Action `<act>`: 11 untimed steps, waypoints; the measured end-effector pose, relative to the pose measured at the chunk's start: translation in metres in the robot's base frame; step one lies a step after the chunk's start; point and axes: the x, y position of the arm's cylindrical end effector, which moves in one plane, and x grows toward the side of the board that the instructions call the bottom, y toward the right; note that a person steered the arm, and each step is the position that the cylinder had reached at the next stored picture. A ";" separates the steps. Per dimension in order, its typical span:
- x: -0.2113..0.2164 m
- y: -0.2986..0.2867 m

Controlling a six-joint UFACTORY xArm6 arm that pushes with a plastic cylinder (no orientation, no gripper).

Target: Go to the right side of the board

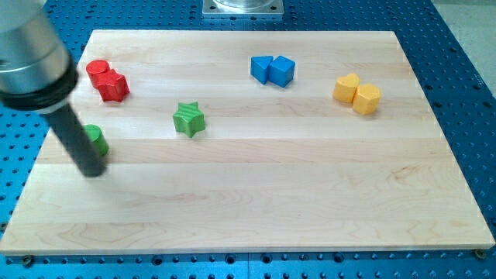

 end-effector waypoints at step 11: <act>0.019 0.235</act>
